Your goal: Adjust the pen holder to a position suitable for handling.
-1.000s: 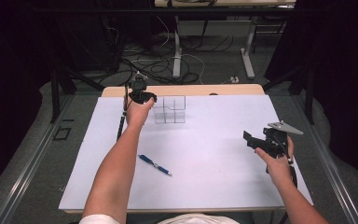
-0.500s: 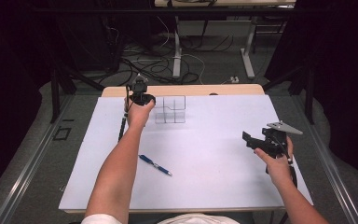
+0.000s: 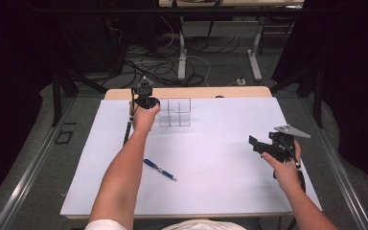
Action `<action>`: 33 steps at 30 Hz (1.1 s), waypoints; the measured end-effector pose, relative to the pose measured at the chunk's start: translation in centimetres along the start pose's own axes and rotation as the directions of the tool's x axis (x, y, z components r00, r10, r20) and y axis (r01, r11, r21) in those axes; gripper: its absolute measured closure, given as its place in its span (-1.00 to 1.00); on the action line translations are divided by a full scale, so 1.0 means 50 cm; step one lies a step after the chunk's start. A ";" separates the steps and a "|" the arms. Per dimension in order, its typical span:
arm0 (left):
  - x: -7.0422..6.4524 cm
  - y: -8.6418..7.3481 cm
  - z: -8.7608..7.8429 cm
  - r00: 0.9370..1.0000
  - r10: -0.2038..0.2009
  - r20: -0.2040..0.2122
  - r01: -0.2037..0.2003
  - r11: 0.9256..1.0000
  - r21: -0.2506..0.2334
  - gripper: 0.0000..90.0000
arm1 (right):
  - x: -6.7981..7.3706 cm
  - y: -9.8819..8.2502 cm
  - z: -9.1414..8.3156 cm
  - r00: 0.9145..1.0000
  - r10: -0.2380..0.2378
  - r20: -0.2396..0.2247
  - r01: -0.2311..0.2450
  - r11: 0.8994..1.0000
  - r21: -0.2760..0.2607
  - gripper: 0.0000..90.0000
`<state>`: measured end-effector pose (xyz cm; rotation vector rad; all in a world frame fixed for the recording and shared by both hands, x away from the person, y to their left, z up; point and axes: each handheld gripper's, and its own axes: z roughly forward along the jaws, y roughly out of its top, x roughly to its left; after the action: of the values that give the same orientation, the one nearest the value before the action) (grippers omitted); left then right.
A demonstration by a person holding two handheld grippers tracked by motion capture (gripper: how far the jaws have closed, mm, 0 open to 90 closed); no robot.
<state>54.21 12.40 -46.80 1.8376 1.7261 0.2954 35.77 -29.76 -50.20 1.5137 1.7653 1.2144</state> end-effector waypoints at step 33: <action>-0.017 -0.025 -0.057 0.997 -0.056 -0.061 0.057 0.998 0.005 0.92 | 0.004 -0.002 0.004 1.000 -0.002 -0.009 0.002 1.000 0.010 -0.66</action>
<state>51.50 12.31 -45.02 1.7980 1.8190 0.3262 35.83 -29.49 -50.37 1.5141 1.7813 1.2150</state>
